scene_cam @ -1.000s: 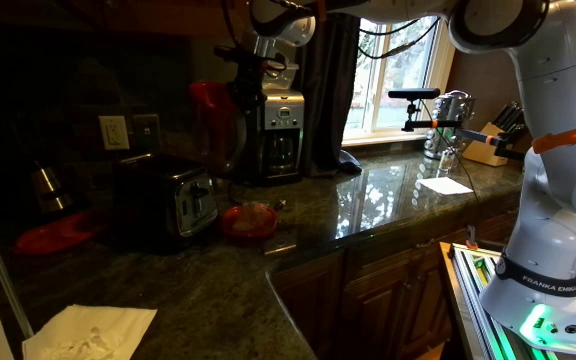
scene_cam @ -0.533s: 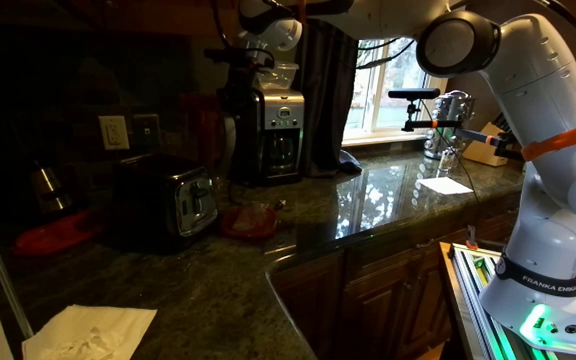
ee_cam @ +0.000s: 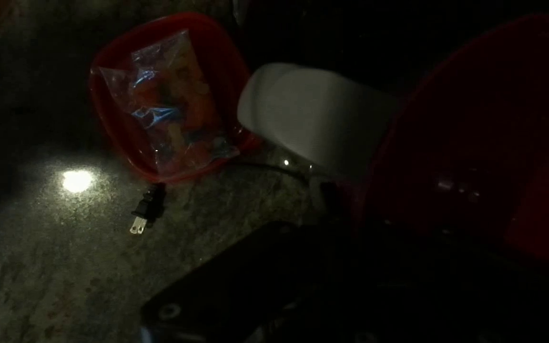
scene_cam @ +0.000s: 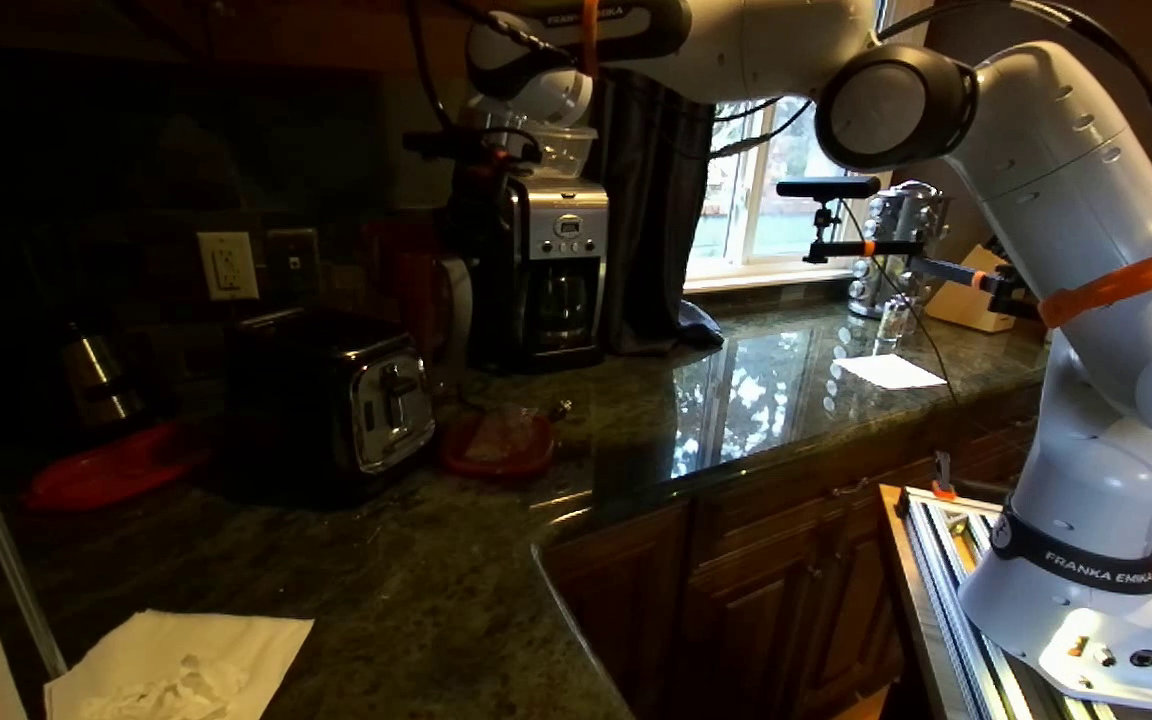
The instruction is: Move the jug to the right.
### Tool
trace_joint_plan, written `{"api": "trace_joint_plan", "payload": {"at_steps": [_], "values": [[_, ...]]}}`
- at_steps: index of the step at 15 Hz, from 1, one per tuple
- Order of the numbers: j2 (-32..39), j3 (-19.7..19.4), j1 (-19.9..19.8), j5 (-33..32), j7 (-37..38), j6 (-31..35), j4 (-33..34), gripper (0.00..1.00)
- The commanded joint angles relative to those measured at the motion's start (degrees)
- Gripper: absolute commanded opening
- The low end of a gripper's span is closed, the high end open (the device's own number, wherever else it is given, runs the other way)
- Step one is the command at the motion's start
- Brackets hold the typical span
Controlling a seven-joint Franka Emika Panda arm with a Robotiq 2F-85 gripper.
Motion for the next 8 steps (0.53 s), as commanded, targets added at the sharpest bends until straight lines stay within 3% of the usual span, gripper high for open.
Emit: {"api": "trace_joint_plan", "payload": {"at_steps": [1,6,8], "values": [[2.21,0.22,0.32,0.76,1.62,2.15,2.02,0.02],[2.59,-0.28,0.58,0.03,1.66,6.69,2.4,0.02],[3.48,0.48,-0.09,1.09,1.58,3.72,3.76,0.02]]}}
